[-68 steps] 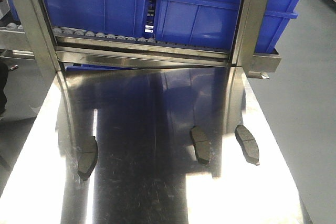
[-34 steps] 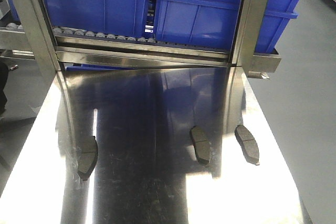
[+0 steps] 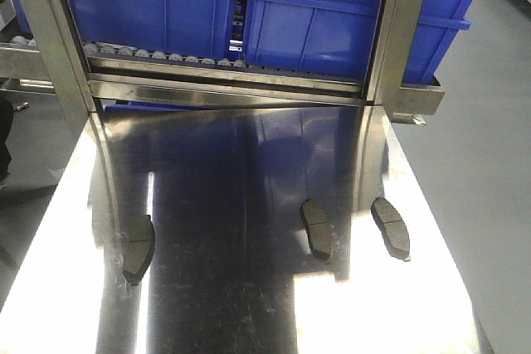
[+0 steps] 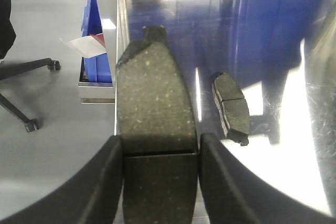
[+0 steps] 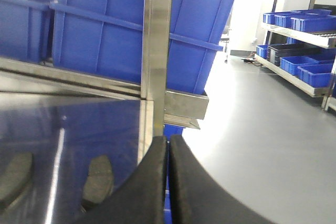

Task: Move and align brake pads A on conveyor
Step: 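Lift the brake pad off the table with the left gripper, then move the right gripper down over the brake pad nearest the right arm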

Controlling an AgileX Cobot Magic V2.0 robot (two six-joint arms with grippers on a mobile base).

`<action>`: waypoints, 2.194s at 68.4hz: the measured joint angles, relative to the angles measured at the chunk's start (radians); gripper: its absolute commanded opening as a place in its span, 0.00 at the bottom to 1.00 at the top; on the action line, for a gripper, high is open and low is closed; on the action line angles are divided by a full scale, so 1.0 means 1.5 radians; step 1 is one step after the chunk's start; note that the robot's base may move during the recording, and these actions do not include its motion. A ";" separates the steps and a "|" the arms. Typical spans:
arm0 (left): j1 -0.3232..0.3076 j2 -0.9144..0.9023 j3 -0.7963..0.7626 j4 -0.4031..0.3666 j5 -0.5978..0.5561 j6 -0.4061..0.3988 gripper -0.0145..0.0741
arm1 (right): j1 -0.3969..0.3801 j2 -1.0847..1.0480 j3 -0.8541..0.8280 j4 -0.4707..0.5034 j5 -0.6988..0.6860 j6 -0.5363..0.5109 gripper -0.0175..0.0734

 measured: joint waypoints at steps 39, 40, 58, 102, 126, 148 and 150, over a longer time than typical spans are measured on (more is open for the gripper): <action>0.000 0.000 0.000 0.000 0.000 0.000 0.16 | 0.000 0.359 -0.291 0.020 0.238 0.016 0.18; 0.000 0.000 0.000 0.000 0.000 0.000 0.16 | 0.000 0.371 -0.301 0.021 0.251 0.016 0.18; 0.000 0.000 0.000 0.000 0.000 0.000 0.16 | 0.000 0.552 -0.373 0.038 0.404 0.017 0.18; 0.000 0.000 0.000 0.000 0.000 0.000 0.16 | 0.000 0.601 -0.376 0.052 0.422 0.019 0.57; 0.000 0.000 0.000 0.000 0.000 0.000 0.16 | 0.000 0.610 -0.376 0.126 0.411 -0.083 0.70; 0.000 0.000 0.000 0.000 0.000 0.000 0.16 | 0.016 0.742 -0.471 0.217 0.409 -0.184 0.70; 0.000 0.000 0.000 0.000 0.000 0.000 0.16 | 0.025 0.757 -0.486 0.214 0.409 -0.186 0.70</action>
